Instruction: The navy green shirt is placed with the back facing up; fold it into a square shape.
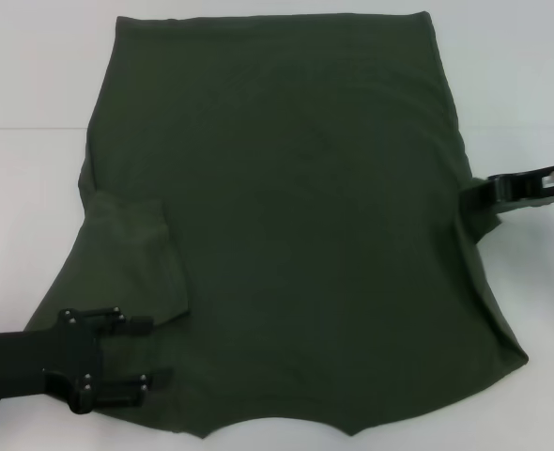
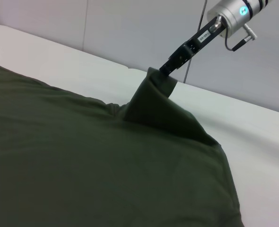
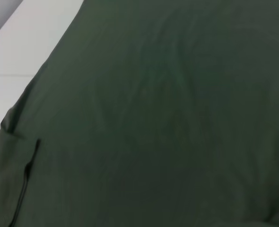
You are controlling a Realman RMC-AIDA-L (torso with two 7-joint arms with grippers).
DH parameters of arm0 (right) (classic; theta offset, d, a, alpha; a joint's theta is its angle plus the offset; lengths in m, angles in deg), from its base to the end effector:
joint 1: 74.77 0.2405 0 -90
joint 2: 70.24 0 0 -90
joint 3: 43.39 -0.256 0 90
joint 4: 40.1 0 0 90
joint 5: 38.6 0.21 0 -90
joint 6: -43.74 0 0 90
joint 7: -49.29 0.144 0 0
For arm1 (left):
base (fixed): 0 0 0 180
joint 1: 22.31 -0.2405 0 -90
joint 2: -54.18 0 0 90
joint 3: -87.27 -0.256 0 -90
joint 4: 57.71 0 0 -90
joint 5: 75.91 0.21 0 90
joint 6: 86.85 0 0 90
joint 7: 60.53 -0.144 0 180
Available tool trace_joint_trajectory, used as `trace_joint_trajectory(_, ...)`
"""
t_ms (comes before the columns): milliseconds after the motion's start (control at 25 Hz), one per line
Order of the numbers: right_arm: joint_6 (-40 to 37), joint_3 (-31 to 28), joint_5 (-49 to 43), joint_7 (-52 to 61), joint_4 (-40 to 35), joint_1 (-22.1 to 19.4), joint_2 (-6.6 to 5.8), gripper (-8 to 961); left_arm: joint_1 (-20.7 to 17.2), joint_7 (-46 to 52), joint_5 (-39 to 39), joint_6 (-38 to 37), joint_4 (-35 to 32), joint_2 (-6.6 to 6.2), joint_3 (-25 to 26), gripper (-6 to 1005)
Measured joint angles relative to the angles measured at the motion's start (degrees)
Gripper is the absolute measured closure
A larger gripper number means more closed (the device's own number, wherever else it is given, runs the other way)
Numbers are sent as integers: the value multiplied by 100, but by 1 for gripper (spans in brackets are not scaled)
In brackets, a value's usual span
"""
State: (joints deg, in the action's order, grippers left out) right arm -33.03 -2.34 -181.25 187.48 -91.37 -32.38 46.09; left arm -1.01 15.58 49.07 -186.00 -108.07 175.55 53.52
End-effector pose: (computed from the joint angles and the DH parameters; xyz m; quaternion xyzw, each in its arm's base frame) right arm 0.2426 0.4149 0.0519 -0.8240 0.5135 0.0663 0.2300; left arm -0.3005 0.2760 0.0225 -0.9538 -0.2018 -0.1812 0.1289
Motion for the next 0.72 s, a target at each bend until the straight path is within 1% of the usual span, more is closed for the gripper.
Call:
trace_joint_trajectory(240, 291, 372, -23, 12, 438, 233, 38, 921, -20, -7, 0, -8, 5, 5, 0, 246)
trace_joint_trajectory(520, 588, 769, -26, 23, 661, 333, 151, 920, -21, -21, 0, -8, 16, 22, 0, 247)
trace_joint_trajectory(720, 672, 850, -26, 24, 734, 360, 180, 919, -22, -27, -1, -8, 25, 33, 0, 247)
